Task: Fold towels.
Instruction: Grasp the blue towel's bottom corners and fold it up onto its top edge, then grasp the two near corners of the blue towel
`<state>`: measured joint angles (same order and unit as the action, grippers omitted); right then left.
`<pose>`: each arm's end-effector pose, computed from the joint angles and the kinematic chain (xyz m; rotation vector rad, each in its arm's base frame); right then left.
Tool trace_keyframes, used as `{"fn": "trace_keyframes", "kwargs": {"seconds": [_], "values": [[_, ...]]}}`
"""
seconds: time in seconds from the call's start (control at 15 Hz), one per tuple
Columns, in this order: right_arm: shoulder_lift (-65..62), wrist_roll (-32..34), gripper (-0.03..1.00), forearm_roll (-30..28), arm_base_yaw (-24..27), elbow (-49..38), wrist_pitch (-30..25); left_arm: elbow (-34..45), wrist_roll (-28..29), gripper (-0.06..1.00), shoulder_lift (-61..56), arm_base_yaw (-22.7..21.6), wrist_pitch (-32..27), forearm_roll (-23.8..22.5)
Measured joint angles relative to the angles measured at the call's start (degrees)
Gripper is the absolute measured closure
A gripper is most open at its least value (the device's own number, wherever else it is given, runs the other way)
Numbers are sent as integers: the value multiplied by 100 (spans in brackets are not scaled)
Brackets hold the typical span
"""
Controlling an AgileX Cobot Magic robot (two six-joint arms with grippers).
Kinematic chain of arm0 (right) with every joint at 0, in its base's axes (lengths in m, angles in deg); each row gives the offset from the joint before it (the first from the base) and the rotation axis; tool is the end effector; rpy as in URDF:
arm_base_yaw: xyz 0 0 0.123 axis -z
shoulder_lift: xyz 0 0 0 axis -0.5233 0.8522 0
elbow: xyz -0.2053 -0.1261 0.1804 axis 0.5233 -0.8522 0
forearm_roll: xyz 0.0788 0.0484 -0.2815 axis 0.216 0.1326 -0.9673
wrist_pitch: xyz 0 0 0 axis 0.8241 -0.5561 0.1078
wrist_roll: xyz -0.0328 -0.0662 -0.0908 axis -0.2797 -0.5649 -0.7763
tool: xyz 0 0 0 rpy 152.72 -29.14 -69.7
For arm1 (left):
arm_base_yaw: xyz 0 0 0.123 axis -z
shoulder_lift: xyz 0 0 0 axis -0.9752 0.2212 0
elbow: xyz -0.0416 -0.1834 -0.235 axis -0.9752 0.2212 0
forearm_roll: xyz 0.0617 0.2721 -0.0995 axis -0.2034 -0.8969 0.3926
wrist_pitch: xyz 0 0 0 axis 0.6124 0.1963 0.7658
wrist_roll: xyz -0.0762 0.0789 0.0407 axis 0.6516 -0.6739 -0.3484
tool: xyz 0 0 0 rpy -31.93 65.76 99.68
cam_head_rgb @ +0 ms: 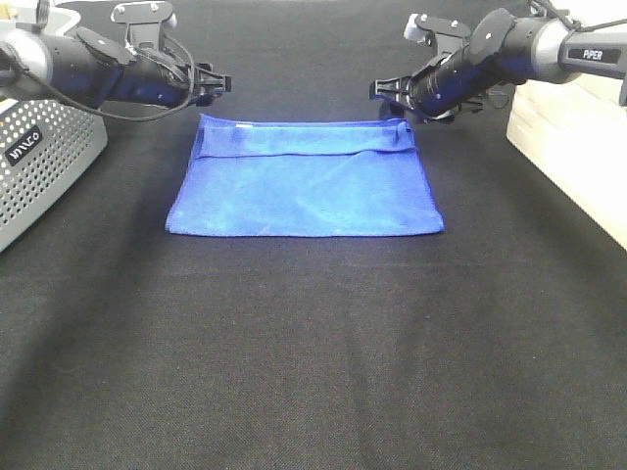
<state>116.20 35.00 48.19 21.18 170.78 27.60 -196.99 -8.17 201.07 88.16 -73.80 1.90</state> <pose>0.6213 0.1330 0.0923 -0.1529 2.3355 0.3394 0.6208 -0.1260 0.0989 0.0722 2.0849 -0.2611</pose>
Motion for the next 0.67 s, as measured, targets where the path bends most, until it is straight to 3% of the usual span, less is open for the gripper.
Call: {"fn": "trace_keyframes", "kwargs": {"seconds": [0.13, 0.2, 0.33, 0.4, 0.47, 0.67], "values": [[-52, 0, 29, -63, 0, 0, -309, 0, 0, 24, -52, 0, -143, -40], [-229, 0, 26, -321, 0, 0, -911, 0, 0, 23, -212, -11, -590, -252], [-521, 29, 25, -453, 0, 6, -1536, 0, 269, 22, -516, -40, -1455, -745], [-607, 138, 25, -458, 0, 17, -1828, 0, 665, 23, -659, -80, -1902, -1026], [-676, 372, 25, -464, 0, 17, -2298, -11, 1444, 23, -796, -195, -2584, -1558], [-716, 825, 25, -464, 0, 17, -3197, 0, 3123, 24, -922, -430, -3741, -2664]]}}
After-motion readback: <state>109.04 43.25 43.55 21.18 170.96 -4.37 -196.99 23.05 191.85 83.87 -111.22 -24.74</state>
